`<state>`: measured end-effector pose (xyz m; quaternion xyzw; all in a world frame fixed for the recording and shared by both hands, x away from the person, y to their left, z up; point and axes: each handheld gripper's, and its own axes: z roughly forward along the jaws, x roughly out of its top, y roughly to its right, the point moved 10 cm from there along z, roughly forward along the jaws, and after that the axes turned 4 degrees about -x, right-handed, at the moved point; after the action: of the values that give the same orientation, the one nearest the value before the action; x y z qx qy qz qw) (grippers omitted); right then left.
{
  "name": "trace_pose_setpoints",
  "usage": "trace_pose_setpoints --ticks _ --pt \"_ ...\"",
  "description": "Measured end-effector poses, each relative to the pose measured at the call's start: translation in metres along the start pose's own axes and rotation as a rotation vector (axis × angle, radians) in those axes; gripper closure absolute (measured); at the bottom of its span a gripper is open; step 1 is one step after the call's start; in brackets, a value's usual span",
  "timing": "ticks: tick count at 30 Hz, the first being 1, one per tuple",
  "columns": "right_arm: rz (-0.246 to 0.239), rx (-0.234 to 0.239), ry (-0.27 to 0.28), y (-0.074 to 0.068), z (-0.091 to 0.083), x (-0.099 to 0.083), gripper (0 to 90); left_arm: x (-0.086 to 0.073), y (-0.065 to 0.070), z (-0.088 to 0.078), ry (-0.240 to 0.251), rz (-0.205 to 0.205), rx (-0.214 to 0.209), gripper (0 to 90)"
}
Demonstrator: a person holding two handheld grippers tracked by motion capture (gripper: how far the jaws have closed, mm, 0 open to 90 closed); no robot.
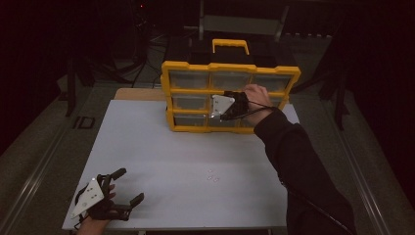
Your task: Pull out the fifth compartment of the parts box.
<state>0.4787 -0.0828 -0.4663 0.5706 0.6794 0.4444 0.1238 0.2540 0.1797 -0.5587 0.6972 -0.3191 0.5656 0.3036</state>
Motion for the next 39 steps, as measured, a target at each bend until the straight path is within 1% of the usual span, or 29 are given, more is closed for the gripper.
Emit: trace_pose_setpoints --ticks 3,7,17,24,25,26,27,37,39 --pt "-0.011 0.010 0.001 -0.003 -0.005 0.001 75.2 0.000 0.000 0.000 0.000 0.001 0.000 0.0" --pt "-0.012 0.026 0.009 -0.009 -0.012 0.004 75.2 0.000 0.000 0.000 -0.003 0.003 0.001 0.0" --pt "-0.018 0.044 0.029 -0.022 -0.027 0.009 75.3 0.001 0.001 0.000 0.005 0.006 0.002 0.0" --pt "-0.010 0.063 0.034 -0.029 -0.034 0.013 75.3 0.002 0.000 0.000 0.006 0.005 0.002 0.0" --pt "0.000 0.066 0.030 -0.031 -0.035 0.013 75.3 0.002 0.000 0.000 0.006 0.005 0.002 0.0" --pt "-0.004 0.064 0.032 -0.031 -0.035 0.014 75.3 0.001 0.000 0.000 0.006 0.005 0.002 0.0" --pt "0.002 0.065 0.033 -0.032 -0.036 0.015 75.3 0.002 0.000 0.000 0.007 0.004 0.002 0.0" --pt "0.008 0.078 0.029 -0.036 -0.041 0.018 75.3 0.002 0.000 0.001 0.009 0.003 0.000 0.0" --pt "0.015 0.089 0.031 -0.038 -0.045 0.019 75.3 0.002 0.001 0.001 0.009 0.003 -0.001 0.0"
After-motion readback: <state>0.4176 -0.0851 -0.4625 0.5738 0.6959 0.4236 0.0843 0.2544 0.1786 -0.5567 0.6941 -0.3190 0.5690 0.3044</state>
